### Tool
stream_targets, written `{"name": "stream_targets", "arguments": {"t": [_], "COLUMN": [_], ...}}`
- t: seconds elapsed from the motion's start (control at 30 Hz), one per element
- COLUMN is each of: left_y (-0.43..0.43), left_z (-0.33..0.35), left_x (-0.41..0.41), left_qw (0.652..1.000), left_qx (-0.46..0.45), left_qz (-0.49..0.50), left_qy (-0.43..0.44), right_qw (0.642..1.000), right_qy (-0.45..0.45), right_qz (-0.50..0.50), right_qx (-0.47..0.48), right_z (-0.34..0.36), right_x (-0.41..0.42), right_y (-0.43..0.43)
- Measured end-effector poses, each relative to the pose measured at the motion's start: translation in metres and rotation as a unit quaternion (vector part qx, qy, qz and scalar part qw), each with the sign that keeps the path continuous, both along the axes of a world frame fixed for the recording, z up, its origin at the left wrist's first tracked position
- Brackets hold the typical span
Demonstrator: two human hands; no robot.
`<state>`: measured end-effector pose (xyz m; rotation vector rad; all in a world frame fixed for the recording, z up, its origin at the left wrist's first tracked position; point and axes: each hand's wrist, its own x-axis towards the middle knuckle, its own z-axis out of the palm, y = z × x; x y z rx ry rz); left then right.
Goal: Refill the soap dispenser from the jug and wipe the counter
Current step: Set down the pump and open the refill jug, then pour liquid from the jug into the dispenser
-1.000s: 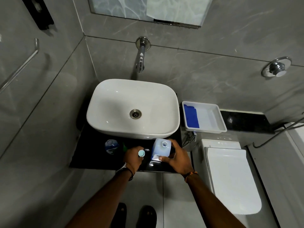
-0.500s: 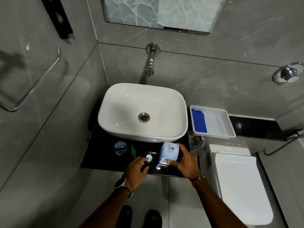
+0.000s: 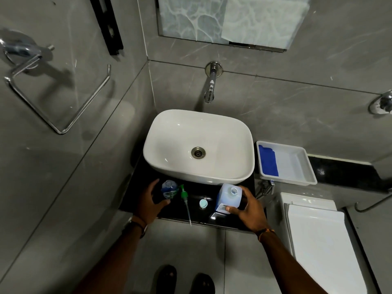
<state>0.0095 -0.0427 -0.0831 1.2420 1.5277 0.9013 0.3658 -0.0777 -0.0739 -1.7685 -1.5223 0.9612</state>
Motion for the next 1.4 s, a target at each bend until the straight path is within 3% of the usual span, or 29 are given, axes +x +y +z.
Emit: {"name": "stream_targets", "arguments": {"t": [0.1, 0.43, 0.73, 0.9, 1.1, 1.4], "left_y": [0.016, 0.013, 0.039, 0.068, 0.083, 0.069], "left_z": [0.002, 0.009, 0.121, 0.19, 0.25, 0.271], "left_x": [0.005, 0.001, 0.0, 0.019, 0.041, 0.058], "left_qw": [0.999, 0.996, 0.974, 0.974, 0.966, 0.963], "left_qx": [0.005, 0.077, 0.206, 0.198, 0.223, 0.222], "left_qz": [-0.044, -0.023, -0.069, -0.102, -0.13, -0.152], "left_qy": [0.012, 0.038, 0.062, 0.037, 0.004, 0.001], "right_qw": [1.0, 0.996, 0.975, 0.949, 0.919, 0.892], "right_qy": [0.0, 0.029, 0.018, -0.103, -0.265, -0.343], "right_qz": [-0.003, -0.043, -0.053, -0.057, -0.024, 0.0], "right_qx": [0.002, 0.07, 0.213, 0.294, 0.29, 0.295], "right_z": [0.0, 0.023, 0.136, 0.225, 0.296, 0.317], "right_x": [0.0, -0.011, -0.041, -0.051, -0.049, -0.058], "right_y": [-0.003, -0.023, 0.012, 0.037, 0.053, 0.052]}}
